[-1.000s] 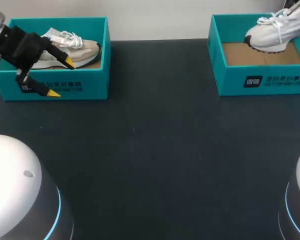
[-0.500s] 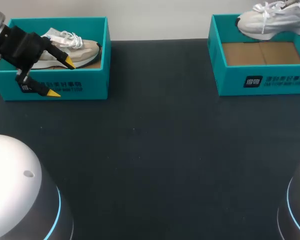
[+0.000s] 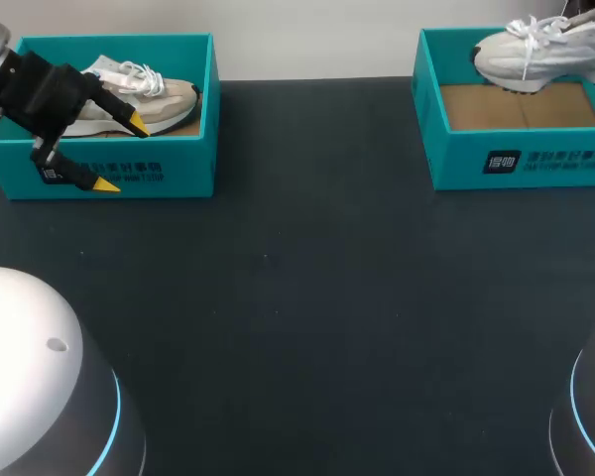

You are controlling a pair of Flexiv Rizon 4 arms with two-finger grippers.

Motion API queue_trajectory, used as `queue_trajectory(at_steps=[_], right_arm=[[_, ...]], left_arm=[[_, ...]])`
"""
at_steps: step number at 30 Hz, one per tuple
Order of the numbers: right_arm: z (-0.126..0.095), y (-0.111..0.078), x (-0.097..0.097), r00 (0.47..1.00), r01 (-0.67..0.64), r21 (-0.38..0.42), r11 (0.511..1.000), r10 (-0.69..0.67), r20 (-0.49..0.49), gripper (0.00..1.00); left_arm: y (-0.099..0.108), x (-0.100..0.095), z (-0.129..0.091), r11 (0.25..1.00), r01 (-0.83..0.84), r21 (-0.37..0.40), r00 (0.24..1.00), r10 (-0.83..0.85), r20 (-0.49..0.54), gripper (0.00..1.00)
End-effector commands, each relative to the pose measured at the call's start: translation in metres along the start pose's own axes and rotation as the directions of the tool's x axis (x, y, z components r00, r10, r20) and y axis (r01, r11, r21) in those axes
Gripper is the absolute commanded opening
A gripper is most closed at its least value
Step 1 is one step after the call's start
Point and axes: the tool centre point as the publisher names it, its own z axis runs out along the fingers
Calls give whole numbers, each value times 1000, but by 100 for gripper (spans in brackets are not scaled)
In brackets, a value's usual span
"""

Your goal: Take the shoe out of the shoebox, open the shoe tongue, remove and reinsert the insole, then place the shoe into the shoebox

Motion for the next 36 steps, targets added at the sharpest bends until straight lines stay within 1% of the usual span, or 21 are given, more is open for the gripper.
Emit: queue_trajectory(at_steps=[1,9,18,29,36], right_arm=[[8,2,6,1000,24,8,1000,-24,-5,0],[28,1,22,995,102,14,995,-102,-21,0],[48,8,26,993,112,13,994,-112,-31,0],[71,16,39,988,150,28,988,-149,-43,0],[87,15,44,985,171,33,985,-170,-32,0]], left_arm=[[0,1,-1,1000,0,-3,1000,0,-1,100],[0,1,-1,1000,0,-3,1000,0,-1,100],[0,1,-1,1000,0,-3,1000,0,-1,100],[0,1,-1,1000,0,-3,1000,0,-1,100],[0,1,-1,1000,0,-3,1000,0,-1,100]])
